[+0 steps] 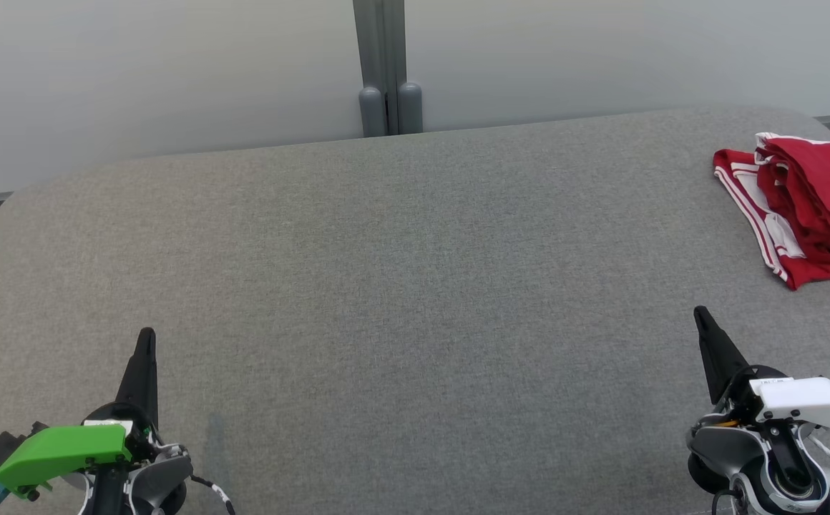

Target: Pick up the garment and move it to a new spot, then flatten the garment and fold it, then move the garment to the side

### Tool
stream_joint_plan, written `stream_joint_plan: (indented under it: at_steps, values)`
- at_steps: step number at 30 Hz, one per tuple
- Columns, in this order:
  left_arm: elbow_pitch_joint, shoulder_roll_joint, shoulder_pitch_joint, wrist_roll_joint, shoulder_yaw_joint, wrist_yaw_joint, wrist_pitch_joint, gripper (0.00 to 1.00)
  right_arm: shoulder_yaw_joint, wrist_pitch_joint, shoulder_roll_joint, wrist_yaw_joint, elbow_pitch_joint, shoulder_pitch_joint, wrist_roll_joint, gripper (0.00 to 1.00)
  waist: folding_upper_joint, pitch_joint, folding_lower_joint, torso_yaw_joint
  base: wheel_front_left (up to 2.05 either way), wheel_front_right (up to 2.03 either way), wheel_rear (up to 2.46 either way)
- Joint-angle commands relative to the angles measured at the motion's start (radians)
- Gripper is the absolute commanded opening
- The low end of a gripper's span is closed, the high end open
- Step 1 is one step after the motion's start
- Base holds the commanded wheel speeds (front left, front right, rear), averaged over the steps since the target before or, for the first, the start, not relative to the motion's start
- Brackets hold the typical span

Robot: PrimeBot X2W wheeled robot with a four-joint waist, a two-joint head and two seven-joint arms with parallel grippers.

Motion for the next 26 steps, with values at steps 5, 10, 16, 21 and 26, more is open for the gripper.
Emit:
stream_joint_plan:
  at_steps: [5,10,16,21,26]
  values:
    - [-0.002,0.001,-0.011,-0.003,0.002,-0.004,0.003,0.00,-0.003,0.004,0.000,0.001,0.002,-0.006,-0.001,0.00,0.0000,0.000,0.0000,0.000,0.00,0.00,0.00]
    - [-0.002,0.001,-0.011,-0.003,0.002,-0.004,0.003,0.00,-0.003,0.005,0.000,0.001,0.002,-0.006,-0.001,0.00,0.0000,0.000,0.0000,0.000,0.00,0.00,0.00]
    - [-0.002,0.001,-0.011,-0.003,0.002,-0.004,0.003,0.00,-0.003,0.005,0.000,0.001,0.002,-0.006,-0.001,0.00,0.0000,0.000,0.0000,0.000,0.00,0.00,0.00]
    - [-0.002,0.001,-0.011,-0.003,0.002,-0.004,0.003,0.00,-0.004,0.005,0.000,0.001,0.002,-0.006,-0.002,0.00,0.0000,0.000,0.0000,0.000,0.00,0.00,0.00]
    - [-0.002,0.001,-0.011,-0.003,0.002,-0.004,0.003,0.00,-0.004,0.005,0.001,0.001,0.002,-0.006,-0.002,0.00,0.0000,0.000,0.0000,0.000,0.00,0.00,0.00]
